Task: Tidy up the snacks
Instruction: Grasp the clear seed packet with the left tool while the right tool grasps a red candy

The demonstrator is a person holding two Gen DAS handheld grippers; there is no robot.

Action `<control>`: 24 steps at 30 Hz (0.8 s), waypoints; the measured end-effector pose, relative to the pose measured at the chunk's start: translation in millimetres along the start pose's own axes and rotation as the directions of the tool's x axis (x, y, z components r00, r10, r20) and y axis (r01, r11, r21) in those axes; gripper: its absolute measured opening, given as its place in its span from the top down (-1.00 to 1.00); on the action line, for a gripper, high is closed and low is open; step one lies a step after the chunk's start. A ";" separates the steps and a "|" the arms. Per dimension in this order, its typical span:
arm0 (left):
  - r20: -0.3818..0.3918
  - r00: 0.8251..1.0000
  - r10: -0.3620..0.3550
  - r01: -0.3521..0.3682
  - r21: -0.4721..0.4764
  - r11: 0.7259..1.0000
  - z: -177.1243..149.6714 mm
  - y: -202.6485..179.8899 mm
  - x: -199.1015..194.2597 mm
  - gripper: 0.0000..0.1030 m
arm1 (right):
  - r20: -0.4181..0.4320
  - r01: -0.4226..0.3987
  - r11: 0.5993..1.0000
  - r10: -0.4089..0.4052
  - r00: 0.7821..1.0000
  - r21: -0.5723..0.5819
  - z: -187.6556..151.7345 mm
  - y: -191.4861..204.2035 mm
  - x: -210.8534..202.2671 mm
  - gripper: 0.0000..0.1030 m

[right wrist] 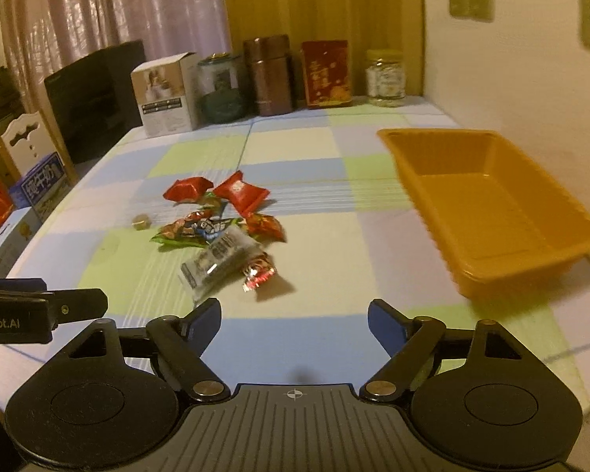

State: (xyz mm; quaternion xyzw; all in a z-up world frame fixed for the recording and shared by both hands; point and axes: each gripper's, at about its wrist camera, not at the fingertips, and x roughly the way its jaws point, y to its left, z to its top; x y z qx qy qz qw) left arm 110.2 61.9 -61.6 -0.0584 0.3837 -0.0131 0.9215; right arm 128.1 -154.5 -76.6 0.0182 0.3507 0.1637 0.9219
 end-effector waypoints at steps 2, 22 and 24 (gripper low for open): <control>-0.004 1.000 -0.005 0.006 0.014 1.000 3.3 3.5 10.3 -0.80 | 0.000 -0.018 1.000 0.018 1.000 -0.017 4.4 2.7 14.9 -0.45; -0.029 0.995 -0.097 0.099 0.095 0.991 17.4 7.8 72.3 -0.68 | -0.092 -0.059 0.985 0.045 0.995 -0.162 17.6 14.5 107.1 0.49; -0.025 0.993 -0.113 0.115 0.116 0.987 20.0 3.4 75.0 -0.67 | -0.078 -0.032 0.989 0.020 0.997 -0.147 18.0 11.0 102.2 0.49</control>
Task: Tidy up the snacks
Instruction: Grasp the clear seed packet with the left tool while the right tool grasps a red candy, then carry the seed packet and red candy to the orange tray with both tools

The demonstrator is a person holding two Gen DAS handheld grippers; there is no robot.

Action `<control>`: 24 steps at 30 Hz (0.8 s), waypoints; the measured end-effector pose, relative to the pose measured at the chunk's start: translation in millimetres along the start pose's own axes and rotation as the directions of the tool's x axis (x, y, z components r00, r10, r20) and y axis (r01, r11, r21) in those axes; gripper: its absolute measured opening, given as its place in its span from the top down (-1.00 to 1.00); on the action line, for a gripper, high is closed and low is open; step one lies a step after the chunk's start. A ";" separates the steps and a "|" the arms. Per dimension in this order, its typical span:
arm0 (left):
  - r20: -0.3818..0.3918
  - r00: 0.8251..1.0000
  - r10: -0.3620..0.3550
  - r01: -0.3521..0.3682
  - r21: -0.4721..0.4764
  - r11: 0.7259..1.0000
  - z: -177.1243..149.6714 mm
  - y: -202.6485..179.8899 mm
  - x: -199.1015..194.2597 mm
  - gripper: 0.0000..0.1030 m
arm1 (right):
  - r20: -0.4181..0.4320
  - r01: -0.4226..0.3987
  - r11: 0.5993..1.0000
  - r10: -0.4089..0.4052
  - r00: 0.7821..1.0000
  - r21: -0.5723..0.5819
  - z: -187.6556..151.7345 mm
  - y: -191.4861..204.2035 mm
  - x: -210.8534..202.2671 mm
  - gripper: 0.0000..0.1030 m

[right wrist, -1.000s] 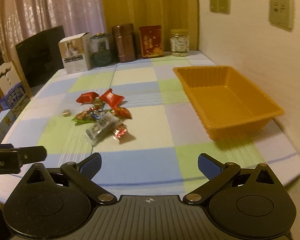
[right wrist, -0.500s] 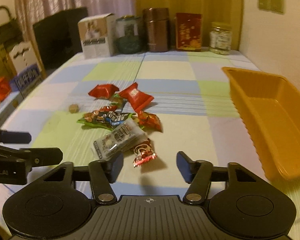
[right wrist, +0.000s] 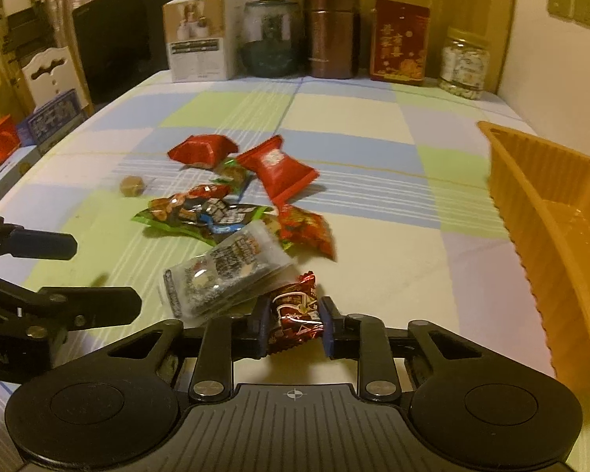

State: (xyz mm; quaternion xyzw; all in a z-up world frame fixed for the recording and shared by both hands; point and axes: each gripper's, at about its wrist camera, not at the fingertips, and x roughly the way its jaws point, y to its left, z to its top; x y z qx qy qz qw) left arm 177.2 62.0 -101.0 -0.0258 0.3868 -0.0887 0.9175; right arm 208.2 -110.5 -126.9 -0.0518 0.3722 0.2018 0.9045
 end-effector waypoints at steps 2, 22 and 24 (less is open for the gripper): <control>0.006 1.000 -0.011 0.010 0.036 0.999 4.3 -6.3 4.6 -0.63 | 0.015 0.033 0.999 -0.033 0.999 0.034 -2.0 -8.0 -6.6 0.50; -0.100 0.994 -0.044 0.073 0.310 0.948 22.5 -50.3 55.6 0.24 | 0.049 0.078 0.979 -0.089 0.995 0.189 -8.4 -40.2 -30.7 0.50; -0.108 0.994 -0.034 0.066 0.310 0.948 20.7 -51.5 53.1 0.29 | 0.057 0.076 0.979 -0.088 0.995 0.191 -7.7 -39.5 -32.5 0.50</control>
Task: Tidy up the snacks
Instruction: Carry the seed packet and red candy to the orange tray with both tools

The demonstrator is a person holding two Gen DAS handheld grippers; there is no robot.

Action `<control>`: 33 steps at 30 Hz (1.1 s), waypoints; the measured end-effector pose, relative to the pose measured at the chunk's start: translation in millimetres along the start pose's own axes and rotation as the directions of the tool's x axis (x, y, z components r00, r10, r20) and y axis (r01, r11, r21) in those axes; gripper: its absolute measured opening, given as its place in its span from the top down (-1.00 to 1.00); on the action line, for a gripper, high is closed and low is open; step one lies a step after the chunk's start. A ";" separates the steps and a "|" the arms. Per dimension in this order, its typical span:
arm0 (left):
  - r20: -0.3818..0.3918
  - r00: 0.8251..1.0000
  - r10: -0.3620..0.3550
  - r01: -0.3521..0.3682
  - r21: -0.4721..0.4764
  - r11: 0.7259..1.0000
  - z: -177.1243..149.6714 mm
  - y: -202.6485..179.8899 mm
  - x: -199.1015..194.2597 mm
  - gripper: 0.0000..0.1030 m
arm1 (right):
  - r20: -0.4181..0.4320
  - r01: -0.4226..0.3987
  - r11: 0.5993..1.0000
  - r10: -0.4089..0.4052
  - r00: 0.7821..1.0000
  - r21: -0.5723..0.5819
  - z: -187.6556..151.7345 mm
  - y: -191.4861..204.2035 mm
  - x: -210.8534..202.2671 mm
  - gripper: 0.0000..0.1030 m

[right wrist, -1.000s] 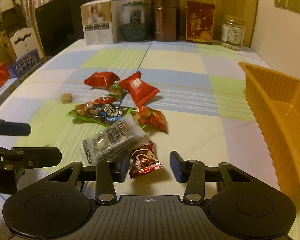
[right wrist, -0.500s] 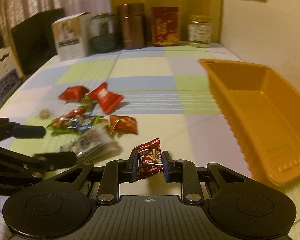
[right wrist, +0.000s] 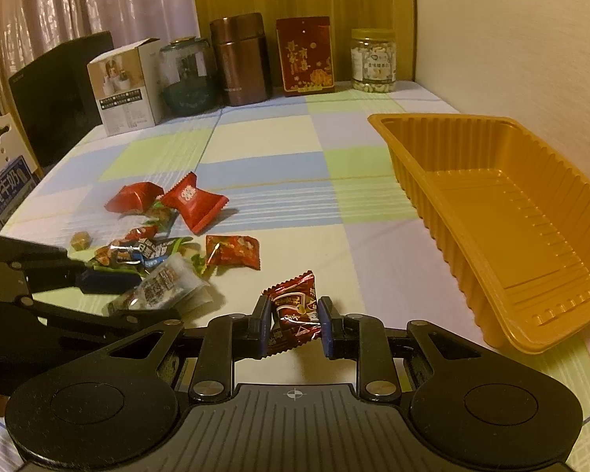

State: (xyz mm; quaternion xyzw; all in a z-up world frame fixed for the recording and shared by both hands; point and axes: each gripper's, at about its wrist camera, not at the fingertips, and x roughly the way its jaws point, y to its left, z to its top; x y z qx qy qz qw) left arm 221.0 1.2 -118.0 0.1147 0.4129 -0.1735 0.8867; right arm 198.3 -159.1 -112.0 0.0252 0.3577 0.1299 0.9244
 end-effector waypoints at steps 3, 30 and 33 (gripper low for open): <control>-0.011 1.000 0.003 -0.003 -0.032 0.999 -2.1 -0.9 -4.0 0.32 | 0.014 0.001 1.000 -0.001 1.000 0.007 0.3 0.2 -4.6 0.50; 0.124 0.986 -0.112 0.135 -0.194 0.972 89.4 -85.3 -67.6 0.33 | 0.147 0.090 0.980 -0.116 0.982 0.178 41.7 -84.0 -103.5 0.50; 0.136 0.981 -0.141 0.164 -0.180 0.970 106.2 -103.5 -61.3 0.33 | 0.149 0.121 0.976 -0.149 0.978 0.182 44.9 -106.2 -106.7 0.50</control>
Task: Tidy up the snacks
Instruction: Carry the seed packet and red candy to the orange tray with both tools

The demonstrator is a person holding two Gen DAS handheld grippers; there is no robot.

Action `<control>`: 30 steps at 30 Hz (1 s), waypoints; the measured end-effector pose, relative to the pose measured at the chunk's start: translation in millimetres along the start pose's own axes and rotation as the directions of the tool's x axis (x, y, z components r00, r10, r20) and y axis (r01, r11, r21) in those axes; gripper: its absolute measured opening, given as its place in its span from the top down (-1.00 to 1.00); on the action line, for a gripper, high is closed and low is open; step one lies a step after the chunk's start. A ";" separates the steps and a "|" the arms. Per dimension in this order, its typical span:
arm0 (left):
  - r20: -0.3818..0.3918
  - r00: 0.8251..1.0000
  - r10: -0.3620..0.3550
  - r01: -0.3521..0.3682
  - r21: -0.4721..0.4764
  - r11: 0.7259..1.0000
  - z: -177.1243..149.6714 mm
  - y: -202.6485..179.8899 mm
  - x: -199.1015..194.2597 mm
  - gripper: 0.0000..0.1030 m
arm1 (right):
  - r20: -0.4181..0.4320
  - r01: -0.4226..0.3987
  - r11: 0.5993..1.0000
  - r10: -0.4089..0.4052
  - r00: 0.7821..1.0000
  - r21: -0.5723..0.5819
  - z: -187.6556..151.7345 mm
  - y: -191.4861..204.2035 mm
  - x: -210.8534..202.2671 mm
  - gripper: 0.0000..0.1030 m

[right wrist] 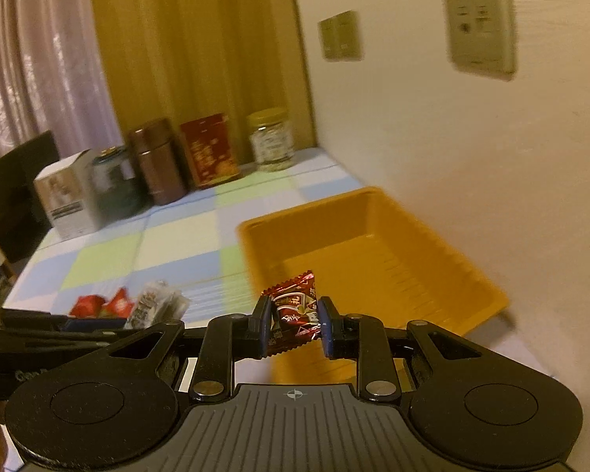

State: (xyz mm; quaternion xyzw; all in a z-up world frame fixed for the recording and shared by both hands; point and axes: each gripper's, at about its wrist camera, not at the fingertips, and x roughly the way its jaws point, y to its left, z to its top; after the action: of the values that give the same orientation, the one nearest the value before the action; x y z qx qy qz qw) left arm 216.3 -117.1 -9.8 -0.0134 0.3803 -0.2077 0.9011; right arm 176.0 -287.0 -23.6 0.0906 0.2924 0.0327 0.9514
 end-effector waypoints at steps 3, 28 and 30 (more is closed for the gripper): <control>-0.002 1.000 -0.025 0.026 0.011 1.000 9.7 -15.7 14.6 0.33 | 0.002 0.032 0.999 -0.032 0.999 0.005 4.4 -22.4 3.4 0.50; -0.005 0.999 -0.033 0.033 -0.094 0.995 14.2 -13.1 57.6 0.13 | -0.031 0.068 0.993 -0.066 0.997 0.096 12.2 -82.1 32.9 0.50; -0.004 1.000 -0.023 0.023 -0.098 0.995 10.6 -11.4 53.0 0.12 | -0.032 0.061 0.994 -0.058 0.998 0.096 12.4 -80.4 33.8 0.50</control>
State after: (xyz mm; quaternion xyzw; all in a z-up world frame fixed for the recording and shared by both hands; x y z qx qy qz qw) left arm 252.5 -149.2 -36.3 -0.0616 0.3921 -0.1990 0.8960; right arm 211.7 -363.9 -47.5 0.1273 0.3101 -0.0084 0.9421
